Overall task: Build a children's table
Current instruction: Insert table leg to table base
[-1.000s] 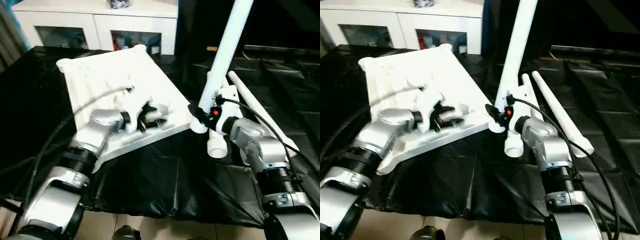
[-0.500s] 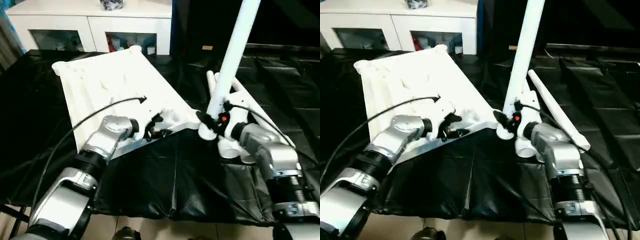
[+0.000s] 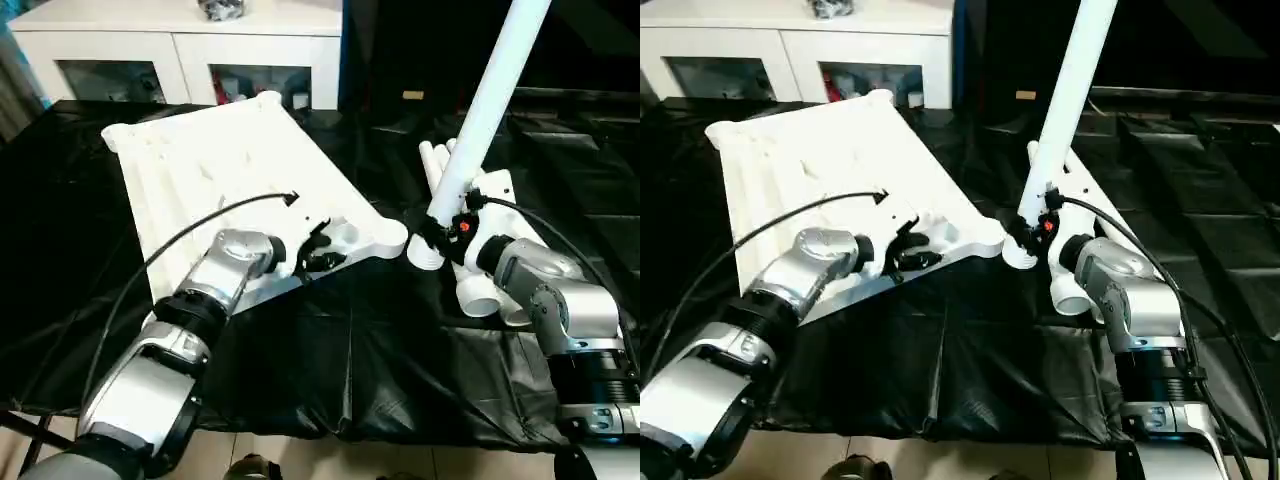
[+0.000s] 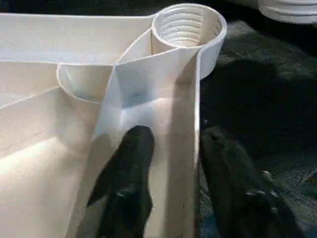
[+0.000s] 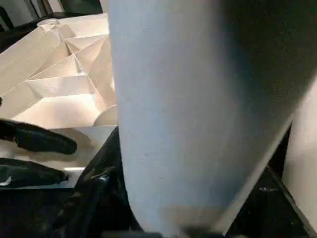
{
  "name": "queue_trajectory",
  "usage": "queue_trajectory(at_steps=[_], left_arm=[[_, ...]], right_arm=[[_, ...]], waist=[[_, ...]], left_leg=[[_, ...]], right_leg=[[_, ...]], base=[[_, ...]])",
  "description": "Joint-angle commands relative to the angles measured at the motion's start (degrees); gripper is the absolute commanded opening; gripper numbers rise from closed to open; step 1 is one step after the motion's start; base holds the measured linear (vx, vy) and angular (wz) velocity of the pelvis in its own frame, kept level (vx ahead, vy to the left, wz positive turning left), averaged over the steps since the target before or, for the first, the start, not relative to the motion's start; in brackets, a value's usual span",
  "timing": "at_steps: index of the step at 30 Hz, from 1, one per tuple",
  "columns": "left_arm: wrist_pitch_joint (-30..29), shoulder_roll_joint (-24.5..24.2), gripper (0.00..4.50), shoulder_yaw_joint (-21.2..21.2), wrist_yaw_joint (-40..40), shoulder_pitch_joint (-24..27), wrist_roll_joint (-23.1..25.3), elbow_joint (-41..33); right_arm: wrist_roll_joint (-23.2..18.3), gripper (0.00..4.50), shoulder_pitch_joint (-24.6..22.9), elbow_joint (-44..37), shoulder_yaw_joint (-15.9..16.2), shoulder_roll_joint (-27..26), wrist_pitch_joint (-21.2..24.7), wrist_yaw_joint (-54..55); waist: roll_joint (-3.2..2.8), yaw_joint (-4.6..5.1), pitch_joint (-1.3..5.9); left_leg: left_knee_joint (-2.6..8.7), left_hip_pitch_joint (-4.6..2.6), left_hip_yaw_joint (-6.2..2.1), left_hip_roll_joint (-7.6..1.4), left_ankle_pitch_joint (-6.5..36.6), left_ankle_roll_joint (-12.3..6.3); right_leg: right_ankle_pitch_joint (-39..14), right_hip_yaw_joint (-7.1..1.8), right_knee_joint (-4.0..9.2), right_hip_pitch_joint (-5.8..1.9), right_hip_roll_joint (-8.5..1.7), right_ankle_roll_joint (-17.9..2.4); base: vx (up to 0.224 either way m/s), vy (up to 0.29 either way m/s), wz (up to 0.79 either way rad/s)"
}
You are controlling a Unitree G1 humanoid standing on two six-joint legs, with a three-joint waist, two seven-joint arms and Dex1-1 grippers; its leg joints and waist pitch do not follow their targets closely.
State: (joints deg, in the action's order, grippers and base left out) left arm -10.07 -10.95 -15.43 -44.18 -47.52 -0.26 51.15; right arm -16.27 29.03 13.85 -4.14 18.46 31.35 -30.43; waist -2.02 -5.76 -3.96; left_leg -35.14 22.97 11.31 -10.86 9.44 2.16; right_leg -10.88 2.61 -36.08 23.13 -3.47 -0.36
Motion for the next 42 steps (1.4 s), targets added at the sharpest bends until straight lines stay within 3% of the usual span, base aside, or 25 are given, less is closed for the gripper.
queue_trajectory(at_steps=[1, 20, 21, 29, 32, 35, 38, 40, 42], left_arm=[[0.3, -0.4, 1.52, -0.2, -0.3, -1.2, 1.1, 0.9], [0.9, -1.6, 0.13, -0.4, -4.1, -1.5, 2.8, 3.0], [1.4, -2.0, 0.08, -0.7, -5.3, -1.1, 3.0, 2.8], [5.4, -5.6, 0.0, -3.1, -14.7, 2.5, 3.3, -1.2], [6.6, -7.0, 0.0, -3.3, -17.8, 4.0, 2.7, -3.5], [7.7, -9.1, 0.0, -3.4, -20.9, 6.2, 2.2, -7.0], [7.8, -9.9, 0.0, -3.0, -21.3, 6.8, 1.9, -7.6], [8.2, -10.2, 0.0, -2.5, -21.5, 7.1, 1.6, -8.0], [8.1, -10.3, 0.0, -1.9, -22.0, 7.5, 1.1, -8.7]], right_arm=[[-0.8, 1.89, 0.4, -1.7, -0.7, -0.3, 0.8, 0.4], [-0.1, 1.89, 1.7, -1.0, 0.6, -1.5, -0.3, 0.6], [-0.1, 1.89, 2.2, -0.3, 0.9, -1.7, -0.8, 0.3], [0.4, 1.89, 4.3, 1.8, 2.7, -3.3, -7.6, -3.3], [0.3, 1.89, 4.4, 1.7, 3.8, -2.9, -7.6, -5.4], [0.5, 1.89, 3.7, 1.7, 7.0, -1.6, -6.5, -10.6], [1.3, 1.89, 3.4, 3.4, 8.6, -1.3, -6.2, -12.1], [1.9, 1.89, 3.5, 4.8, 9.2, -1.4, -6.7, -12.5], [2.4, 1.89, 3.5, 5.7, 9.5, -1.5, -7.0, -12.6]], waist=[[0.01, -0.13, 4.93], [0.07, 0.02, 4.75], [0.3, 0.11, 4.73], [0.3, 0.22, 4.74], [0.24, 0.2, 4.78], [0.1, -0.15, 4.82], [0.61, -0.41, 4.76], [0.41, -0.59, 4.73], [0.59, -0.62, 4.7]], left_leg=[[3.88, -1.82, -1.59, -2.09, 11.3, -0.25], [4.15, -1.82, -1.65, -2.17, 12.2, 0.32], [4.16, -1.83, -1.64, -2.15, 12.5, 0.29], [4.27, -1.86, -1.6, -2.41, 12.0, 0.07], [4.4, -1.9, -1.62, -2.6, 11.8, -0.04], [4.5, -1.93, -1.53, -2.77, 11.7, 0.01], [4.43, -1.96, -1.33, -2.68, 11.8, 0.0], [4.4, -2.01, -1.33, -2.66, 11.8, 0.32], [4.46, -1.93, -1.37, -2.67, 11.7, 0.53]], right_leg=[[-7.7, -2.29, 4.69, -2.93, -4.65, -13.4], [-9.2, -2.38, 4.86, -2.79, -4.84, -13.1], [-9.6, -2.39, 4.89, -2.8, -4.85, -13.1], [-9.5, -2.45, 4.75, -2.62, -5.0, -13.3], [-8.3, -2.44, 4.48, -2.6, -5.01, -13.6], [-7.2, -2.4, 4.2, -2.55, -5.0, -13.8], [-7.9, -2.49, 4.28, -2.47, -5.07, -13.6], [-9.3, -2.54, 4.43, -2.34, -5.2, -13.4], [-9.8, -2.56, 4.44, -2.39, -5.18, -13.1]], base=[[0.0, 0.0, 0.0], [0.0, 0.0, 0.0], [0.0, 0.0, 0.0], [0.0, 0.0, 0.0], [0.0, 0.0, 0.0], [0.0, 0.0, 0.0], [0.0, 0.0, 0.0], [0.0, 0.0, 0.0], [0.0, 0.0, 0.0]])
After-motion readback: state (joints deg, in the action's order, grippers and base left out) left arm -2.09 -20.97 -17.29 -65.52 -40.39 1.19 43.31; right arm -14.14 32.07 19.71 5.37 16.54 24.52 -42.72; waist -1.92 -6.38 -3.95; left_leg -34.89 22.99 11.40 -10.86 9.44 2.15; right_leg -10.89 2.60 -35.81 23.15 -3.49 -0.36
